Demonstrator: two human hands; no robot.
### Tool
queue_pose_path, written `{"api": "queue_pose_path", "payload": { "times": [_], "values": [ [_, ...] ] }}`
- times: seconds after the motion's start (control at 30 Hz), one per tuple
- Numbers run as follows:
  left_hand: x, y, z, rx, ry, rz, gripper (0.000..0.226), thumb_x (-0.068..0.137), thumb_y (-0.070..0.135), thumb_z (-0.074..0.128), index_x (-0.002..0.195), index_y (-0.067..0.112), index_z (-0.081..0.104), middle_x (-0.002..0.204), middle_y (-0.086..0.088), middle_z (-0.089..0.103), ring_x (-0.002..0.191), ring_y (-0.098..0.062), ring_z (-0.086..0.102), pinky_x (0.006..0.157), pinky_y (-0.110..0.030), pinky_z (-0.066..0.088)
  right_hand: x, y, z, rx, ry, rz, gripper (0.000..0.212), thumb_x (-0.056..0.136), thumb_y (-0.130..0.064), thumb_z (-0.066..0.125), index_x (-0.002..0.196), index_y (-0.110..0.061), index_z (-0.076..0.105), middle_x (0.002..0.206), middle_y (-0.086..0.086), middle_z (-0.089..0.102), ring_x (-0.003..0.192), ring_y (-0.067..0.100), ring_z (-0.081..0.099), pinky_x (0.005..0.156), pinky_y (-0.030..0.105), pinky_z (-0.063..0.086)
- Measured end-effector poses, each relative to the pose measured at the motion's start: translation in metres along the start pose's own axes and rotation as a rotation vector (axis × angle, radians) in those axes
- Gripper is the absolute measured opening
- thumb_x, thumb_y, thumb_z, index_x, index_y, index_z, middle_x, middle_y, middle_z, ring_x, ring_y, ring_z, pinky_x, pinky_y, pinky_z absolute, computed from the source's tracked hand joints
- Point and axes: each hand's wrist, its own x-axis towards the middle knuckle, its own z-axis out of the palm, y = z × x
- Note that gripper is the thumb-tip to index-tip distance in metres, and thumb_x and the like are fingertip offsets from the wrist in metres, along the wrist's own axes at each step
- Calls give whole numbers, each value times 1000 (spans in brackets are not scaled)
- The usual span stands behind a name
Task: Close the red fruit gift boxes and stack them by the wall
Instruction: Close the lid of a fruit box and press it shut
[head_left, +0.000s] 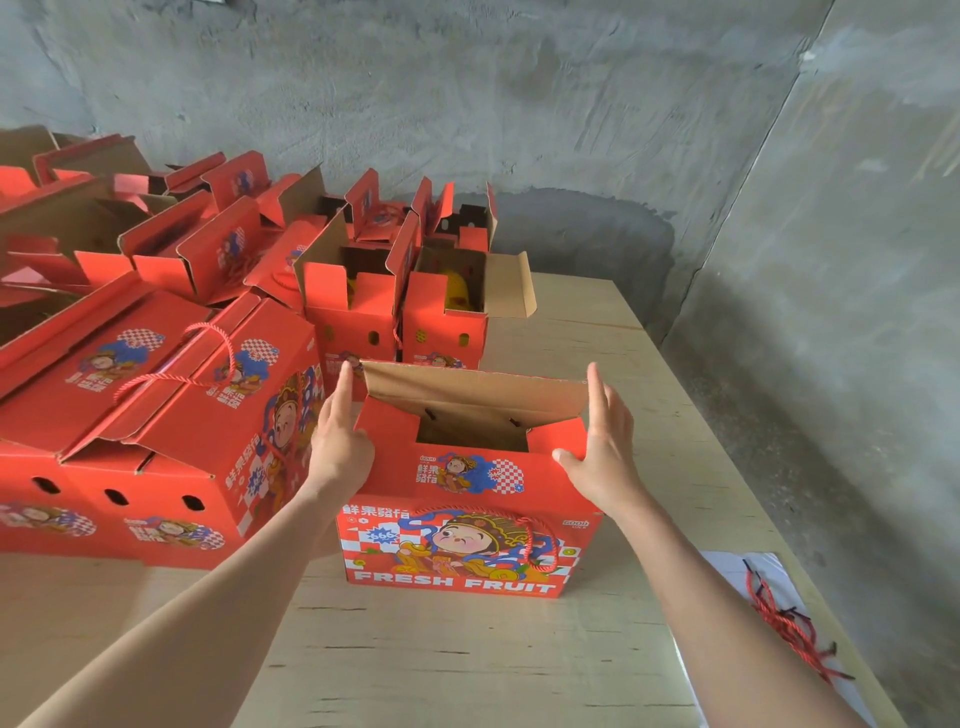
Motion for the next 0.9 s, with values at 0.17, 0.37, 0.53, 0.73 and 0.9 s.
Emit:
{"api": "queue_pose_path", "payload": {
  "times": [0.17, 0.37, 0.53, 0.73, 0.9],
  "values": [
    [-5, 3, 2, 91, 51, 81, 94, 75, -18, 37, 152, 30, 12, 155, 0, 27, 137, -20, 34, 89, -29, 39, -16, 10, 5, -63, 102, -175, 40, 76, 2, 73, 114, 2, 60, 118, 20, 55, 118, 39, 47, 99, 56, 42],
    [-15, 4, 2, 364, -1, 222, 51, 84, 14, 50, 135, 15, 53, 151, -6, 35, 145, -24, 21, 119, -45, 10, -19, 16, 7, -24, -27, -93, 43, 82, -25, 73, 115, -2, 58, 129, 8, 57, 125, 23, 49, 101, 34, 39],
    [-8, 7, 5, 661, -173, 327, 66, 86, 68, 41, 129, 20, 53, 144, 3, 46, 144, -18, 21, 113, -48, -17, -15, 17, 9, -94, -50, -118, 22, 96, -18, 54, 111, -3, 58, 125, 10, 55, 123, 26, 46, 99, 32, 36],
    [34, 22, -1, 863, -513, 293, 85, 76, 77, 42, 138, 20, 32, 157, -4, 19, 147, -24, 4, 117, -50, -2, -7, 20, 4, -173, -191, -182, 42, 99, -19, 47, 141, -22, 46, 141, 10, 43, 133, 27, 34, 110, 33, 26],
    [38, 22, 2, 897, -614, 267, 78, 83, 70, 35, 150, 39, 11, 150, -1, 28, 139, -24, 21, 110, -44, 32, 6, 20, -1, -228, -376, -178, 45, 102, -28, 39, 144, -41, 30, 158, 2, 21, 147, 19, 11, 117, 31, 8]
  ]
}}
